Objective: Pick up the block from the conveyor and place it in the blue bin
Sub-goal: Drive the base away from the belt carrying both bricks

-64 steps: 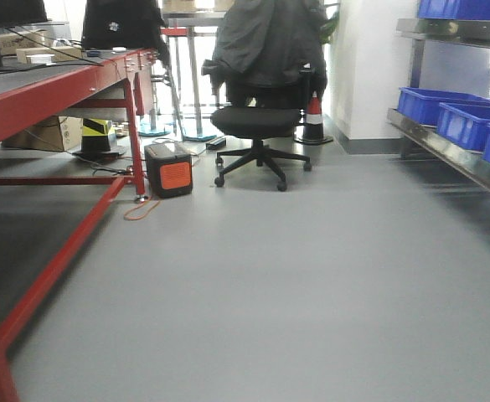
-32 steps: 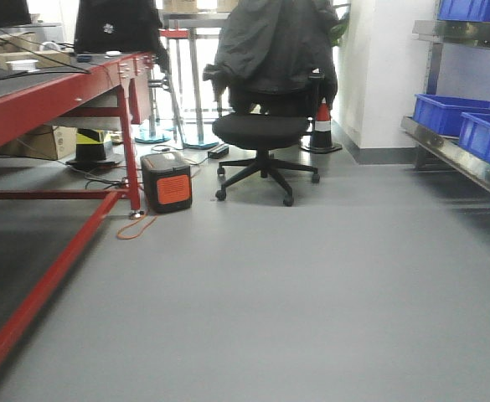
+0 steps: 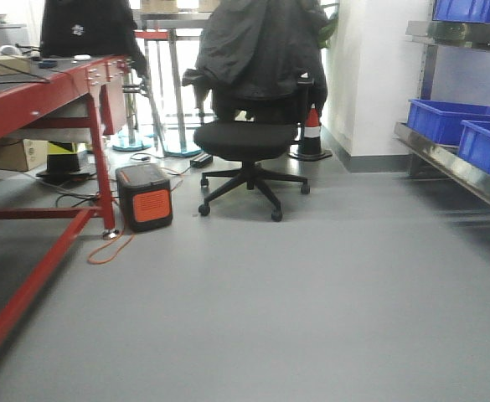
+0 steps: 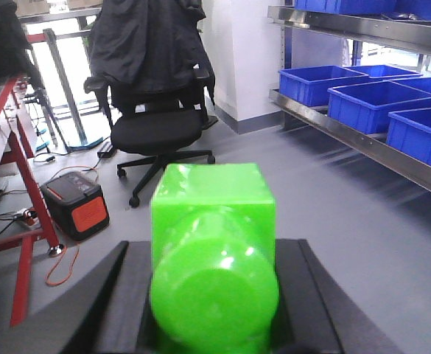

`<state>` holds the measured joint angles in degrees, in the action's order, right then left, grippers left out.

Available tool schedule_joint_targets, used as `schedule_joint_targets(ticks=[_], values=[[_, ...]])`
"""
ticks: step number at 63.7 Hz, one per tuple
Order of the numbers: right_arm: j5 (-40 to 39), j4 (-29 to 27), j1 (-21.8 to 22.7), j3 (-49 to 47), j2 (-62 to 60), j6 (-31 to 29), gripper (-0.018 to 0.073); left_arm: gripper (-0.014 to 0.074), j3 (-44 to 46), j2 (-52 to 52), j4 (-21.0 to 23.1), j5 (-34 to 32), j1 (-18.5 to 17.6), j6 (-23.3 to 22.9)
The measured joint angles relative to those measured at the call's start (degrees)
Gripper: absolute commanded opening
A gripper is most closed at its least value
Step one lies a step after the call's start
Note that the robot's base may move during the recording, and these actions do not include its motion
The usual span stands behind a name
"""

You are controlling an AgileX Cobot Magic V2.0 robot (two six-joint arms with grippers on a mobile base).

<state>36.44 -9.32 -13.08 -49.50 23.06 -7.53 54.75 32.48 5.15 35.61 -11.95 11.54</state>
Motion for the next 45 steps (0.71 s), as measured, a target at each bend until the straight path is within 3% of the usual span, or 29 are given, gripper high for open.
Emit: schedule_joint_targets(ticks=[45], values=[[0.00, 0.00, 0.00, 0.00, -0.11, 0.00, -0.0162, -0.0111, 0.00, 0.00, 0.00, 0.00, 0.00, 0.00]])
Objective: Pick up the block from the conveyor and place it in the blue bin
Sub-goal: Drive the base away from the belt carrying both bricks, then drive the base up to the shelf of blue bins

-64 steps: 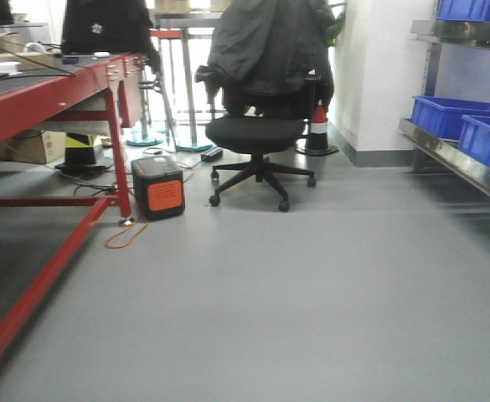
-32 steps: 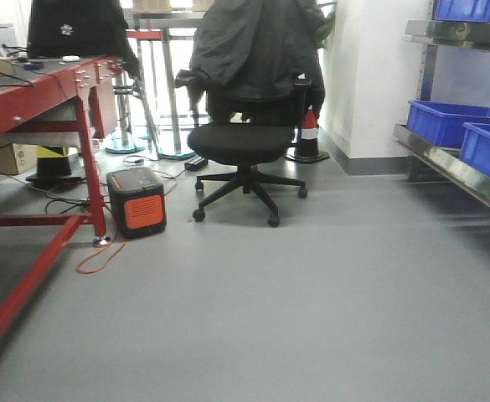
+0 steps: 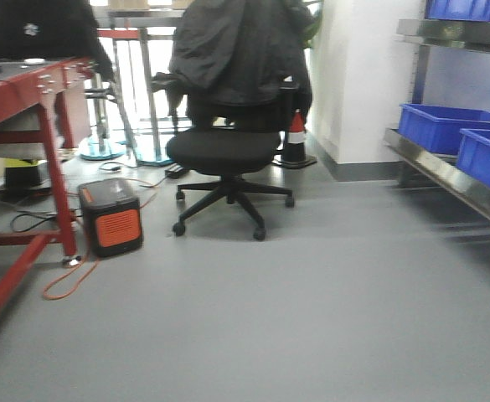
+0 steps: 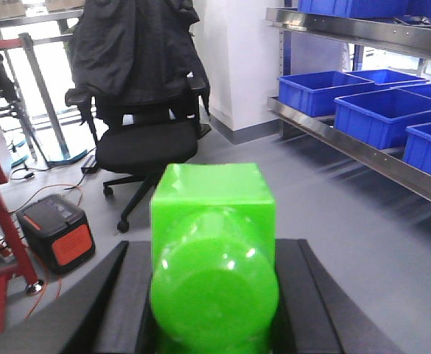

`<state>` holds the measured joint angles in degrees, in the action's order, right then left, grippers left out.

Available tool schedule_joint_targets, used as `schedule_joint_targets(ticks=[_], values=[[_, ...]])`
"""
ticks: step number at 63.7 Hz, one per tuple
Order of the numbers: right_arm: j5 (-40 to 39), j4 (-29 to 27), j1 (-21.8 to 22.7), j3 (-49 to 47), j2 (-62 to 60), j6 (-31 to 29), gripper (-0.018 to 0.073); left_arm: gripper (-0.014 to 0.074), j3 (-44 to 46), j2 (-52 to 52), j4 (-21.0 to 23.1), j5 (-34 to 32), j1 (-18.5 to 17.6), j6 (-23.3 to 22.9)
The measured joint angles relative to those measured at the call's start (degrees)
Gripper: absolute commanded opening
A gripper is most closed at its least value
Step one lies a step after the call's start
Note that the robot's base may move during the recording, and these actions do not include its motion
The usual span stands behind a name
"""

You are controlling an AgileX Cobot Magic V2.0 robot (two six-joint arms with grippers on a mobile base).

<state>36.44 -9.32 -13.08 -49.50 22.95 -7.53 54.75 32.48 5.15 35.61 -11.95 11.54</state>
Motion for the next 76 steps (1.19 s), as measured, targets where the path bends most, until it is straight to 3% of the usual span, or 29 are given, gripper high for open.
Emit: schedule_joint_targets(ticks=[76], values=[[0.00, 0.00, 0.00, 0.00, 0.00, 0.00, -0.0162, -0.0111, 0.00, 0.00, 0.00, 0.00, 0.00, 0.00]])
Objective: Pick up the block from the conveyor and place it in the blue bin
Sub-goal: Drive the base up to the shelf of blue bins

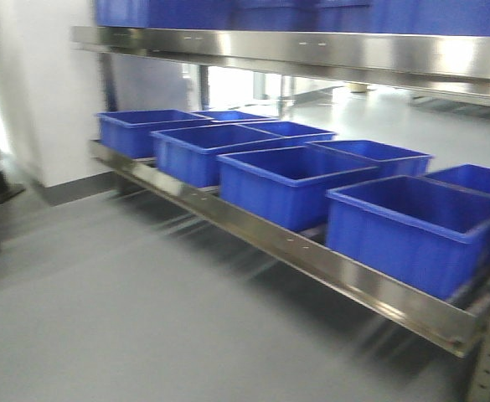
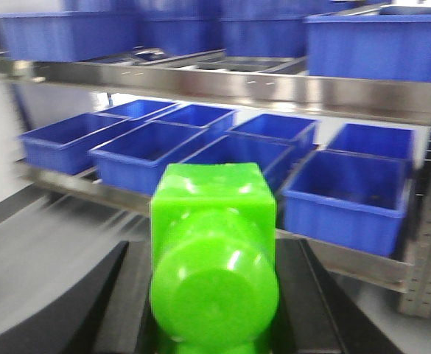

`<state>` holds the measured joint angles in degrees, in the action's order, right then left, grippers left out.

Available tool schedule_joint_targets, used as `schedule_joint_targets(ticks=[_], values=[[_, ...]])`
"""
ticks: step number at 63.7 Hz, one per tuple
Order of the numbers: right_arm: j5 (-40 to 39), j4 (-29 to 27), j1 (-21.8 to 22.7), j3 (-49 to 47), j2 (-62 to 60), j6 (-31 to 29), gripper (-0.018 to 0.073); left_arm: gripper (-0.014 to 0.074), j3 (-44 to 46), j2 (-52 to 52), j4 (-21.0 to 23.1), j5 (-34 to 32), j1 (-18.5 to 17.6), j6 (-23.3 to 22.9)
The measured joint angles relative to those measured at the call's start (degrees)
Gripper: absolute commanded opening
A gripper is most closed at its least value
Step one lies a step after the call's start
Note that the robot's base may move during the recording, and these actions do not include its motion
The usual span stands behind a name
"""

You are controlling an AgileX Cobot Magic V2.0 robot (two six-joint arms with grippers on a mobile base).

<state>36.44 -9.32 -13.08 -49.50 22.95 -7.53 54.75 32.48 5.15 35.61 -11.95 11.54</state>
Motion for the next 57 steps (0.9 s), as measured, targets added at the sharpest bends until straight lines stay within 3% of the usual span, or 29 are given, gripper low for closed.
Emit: schedule_joint_targets(ticks=[57], values=[[0.00, 0.00, 0.00, 0.00, 0.00, 0.00, -0.0162, -0.0111, 0.00, 0.00, -0.09, 0.00, 0.00, 0.00]])
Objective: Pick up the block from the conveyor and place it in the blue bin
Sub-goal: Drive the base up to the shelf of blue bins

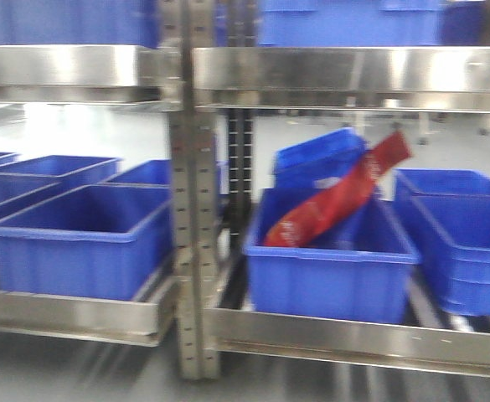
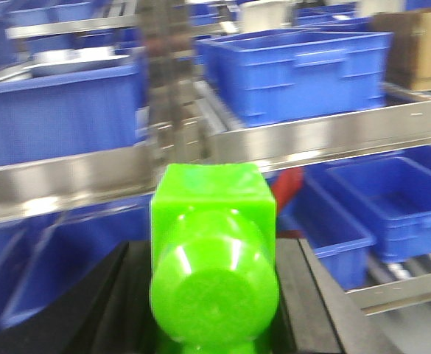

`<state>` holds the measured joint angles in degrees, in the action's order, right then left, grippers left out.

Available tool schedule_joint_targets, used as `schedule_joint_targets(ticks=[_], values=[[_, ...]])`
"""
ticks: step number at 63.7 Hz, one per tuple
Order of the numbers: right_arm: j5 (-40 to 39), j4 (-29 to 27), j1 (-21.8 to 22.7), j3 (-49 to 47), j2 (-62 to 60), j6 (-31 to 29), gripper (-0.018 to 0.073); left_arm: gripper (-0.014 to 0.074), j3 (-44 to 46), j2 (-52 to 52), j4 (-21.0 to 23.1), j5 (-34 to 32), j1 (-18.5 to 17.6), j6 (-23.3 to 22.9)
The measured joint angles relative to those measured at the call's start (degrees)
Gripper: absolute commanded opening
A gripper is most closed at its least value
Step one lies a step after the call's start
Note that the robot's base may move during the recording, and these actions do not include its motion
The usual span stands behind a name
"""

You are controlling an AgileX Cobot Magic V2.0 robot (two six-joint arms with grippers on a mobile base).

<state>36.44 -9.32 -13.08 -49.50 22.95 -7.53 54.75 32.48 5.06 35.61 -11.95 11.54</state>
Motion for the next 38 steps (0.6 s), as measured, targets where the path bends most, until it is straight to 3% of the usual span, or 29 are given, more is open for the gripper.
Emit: schedule_joint_targets(ticks=[38], values=[[0.00, 0.00, 0.00, 0.00, 0.00, 0.00, -0.0162, -0.0111, 0.00, 0.00, 0.00, 0.00, 0.00, 0.00]])
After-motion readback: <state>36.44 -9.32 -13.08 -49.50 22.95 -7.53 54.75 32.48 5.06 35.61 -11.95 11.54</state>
